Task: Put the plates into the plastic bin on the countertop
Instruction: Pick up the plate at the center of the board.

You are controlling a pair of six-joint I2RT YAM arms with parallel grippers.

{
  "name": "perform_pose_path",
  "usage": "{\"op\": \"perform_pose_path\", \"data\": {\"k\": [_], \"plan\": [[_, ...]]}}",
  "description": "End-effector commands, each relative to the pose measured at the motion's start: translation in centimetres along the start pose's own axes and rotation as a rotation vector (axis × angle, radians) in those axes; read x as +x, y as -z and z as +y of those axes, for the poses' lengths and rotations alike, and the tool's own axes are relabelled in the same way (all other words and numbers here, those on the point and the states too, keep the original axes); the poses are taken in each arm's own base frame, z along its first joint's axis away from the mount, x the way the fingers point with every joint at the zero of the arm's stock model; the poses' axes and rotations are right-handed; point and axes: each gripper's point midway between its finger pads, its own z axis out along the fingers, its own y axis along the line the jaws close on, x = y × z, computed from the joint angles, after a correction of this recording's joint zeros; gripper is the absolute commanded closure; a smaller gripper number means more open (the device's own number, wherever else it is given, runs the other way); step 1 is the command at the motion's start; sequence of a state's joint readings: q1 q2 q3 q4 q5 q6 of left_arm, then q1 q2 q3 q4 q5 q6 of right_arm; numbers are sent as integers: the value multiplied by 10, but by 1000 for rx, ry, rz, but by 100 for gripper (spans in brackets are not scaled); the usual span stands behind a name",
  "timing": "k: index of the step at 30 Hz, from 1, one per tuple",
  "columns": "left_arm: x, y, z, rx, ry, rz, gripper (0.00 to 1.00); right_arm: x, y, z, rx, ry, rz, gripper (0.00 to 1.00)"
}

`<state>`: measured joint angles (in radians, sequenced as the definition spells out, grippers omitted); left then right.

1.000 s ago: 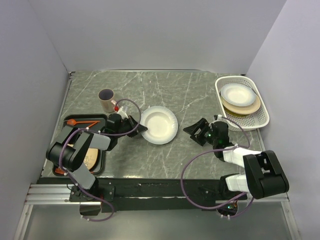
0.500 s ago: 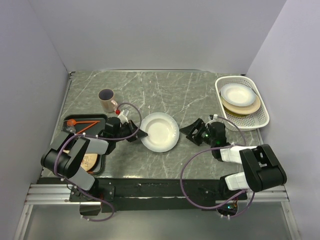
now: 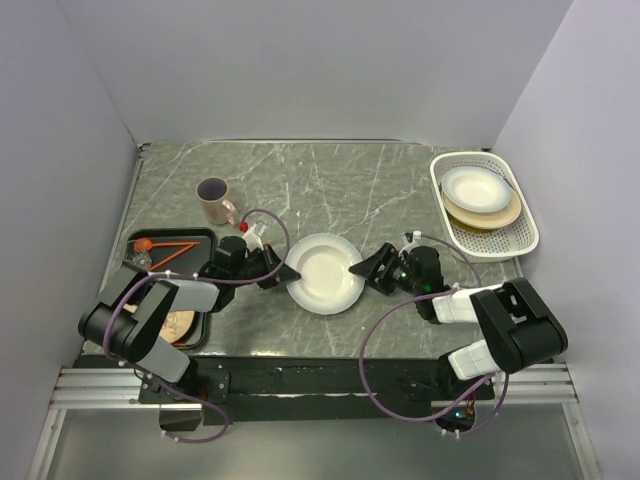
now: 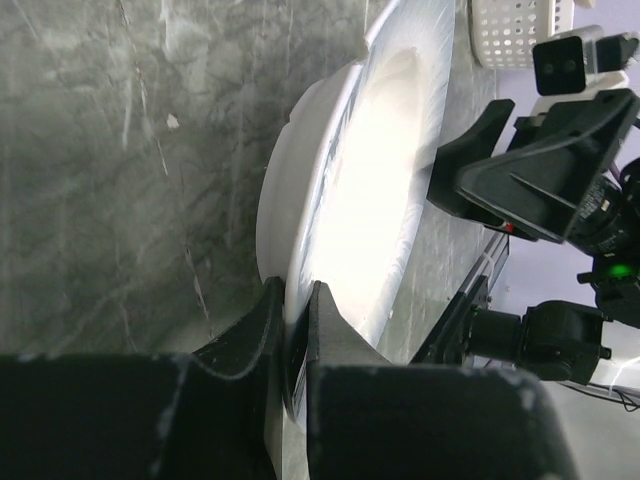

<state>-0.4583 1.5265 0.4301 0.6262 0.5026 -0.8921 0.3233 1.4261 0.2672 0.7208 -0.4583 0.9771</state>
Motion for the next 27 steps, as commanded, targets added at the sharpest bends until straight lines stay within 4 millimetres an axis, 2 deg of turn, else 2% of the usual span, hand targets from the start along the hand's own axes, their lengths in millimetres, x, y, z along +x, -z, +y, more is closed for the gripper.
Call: {"op": "perform_pose_path", "data": {"k": [1,5,8,9,11,12,14,23,27], "plan": [[-25,10,-57,178,-108,-62,99,-2,-5,10,-65,11,-7,33],[-26,13,-59,175,-121,-63,99,2,-9,14,-109,-9,16,47],[-26,14,-60,174,-121,-65,99,8,-10,15,-131,-22,27,65],[-26,13,-59,172,-121,-63,99,10,-10,15,-131,-23,32,77],[-26,13,-60,174,-121,-62,99,12,-9,13,-127,-22,32,86],[-25,12,-59,175,-121,-61,99,11,-9,13,-129,-17,29,94],[-24,12,-57,177,-116,-58,99,13,-7,12,-122,-16,31,100],[-22,7,-53,173,-107,-52,99,13,-1,14,-117,5,20,100],[-23,10,-48,140,-113,-67,96,13,-1,16,-125,6,23,100]]}}
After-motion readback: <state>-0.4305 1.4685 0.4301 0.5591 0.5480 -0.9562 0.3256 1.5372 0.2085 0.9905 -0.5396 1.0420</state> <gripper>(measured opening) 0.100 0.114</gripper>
